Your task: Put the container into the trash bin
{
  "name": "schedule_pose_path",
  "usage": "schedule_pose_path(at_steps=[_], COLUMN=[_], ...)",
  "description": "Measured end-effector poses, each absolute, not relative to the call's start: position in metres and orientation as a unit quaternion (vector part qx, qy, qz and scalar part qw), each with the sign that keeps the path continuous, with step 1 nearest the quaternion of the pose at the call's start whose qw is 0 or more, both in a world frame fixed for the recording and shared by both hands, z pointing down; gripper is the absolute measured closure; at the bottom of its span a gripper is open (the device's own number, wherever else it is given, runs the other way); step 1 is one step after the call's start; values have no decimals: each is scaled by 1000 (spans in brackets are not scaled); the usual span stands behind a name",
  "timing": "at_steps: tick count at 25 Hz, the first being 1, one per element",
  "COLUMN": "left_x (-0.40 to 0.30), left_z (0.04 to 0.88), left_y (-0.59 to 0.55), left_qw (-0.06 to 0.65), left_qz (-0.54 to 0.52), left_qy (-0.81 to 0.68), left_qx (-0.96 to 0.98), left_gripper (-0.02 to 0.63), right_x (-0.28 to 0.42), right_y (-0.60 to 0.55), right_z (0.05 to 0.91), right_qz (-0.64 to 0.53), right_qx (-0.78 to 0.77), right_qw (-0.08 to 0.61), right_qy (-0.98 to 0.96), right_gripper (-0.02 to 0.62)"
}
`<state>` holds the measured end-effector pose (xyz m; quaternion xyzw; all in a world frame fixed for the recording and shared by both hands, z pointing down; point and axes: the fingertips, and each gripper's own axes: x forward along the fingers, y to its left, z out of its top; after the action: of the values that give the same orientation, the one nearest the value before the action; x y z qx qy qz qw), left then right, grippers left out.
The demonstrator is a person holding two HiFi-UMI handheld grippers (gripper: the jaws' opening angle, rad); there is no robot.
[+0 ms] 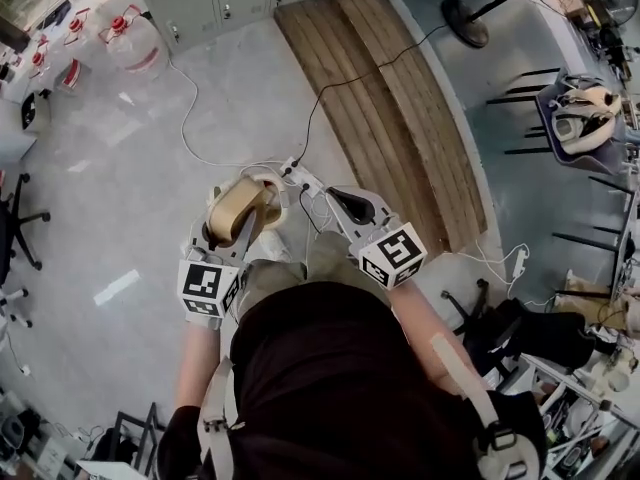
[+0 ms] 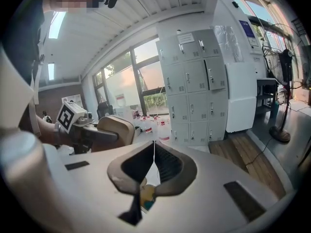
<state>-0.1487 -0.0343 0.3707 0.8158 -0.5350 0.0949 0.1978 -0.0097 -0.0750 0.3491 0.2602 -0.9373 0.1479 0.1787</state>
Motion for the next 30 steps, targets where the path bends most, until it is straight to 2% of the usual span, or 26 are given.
schedule_pose_path(at_steps=[12,30], left_x=[-147,-129], left_z=[448,587], left_y=[-27,-31], left_qw=[274,387], left_qz=[134,183], left_qy=[-543,-546], left_qx=[783,720], left_gripper=[428,427], right_x=[-14,32], right_y=[-79,-79], right_z=[403,480], right_qz=[172,223], right_qx=[227,222], right_qw=[228,278], right_qy=[-931,-907], right_gripper=[580,580])
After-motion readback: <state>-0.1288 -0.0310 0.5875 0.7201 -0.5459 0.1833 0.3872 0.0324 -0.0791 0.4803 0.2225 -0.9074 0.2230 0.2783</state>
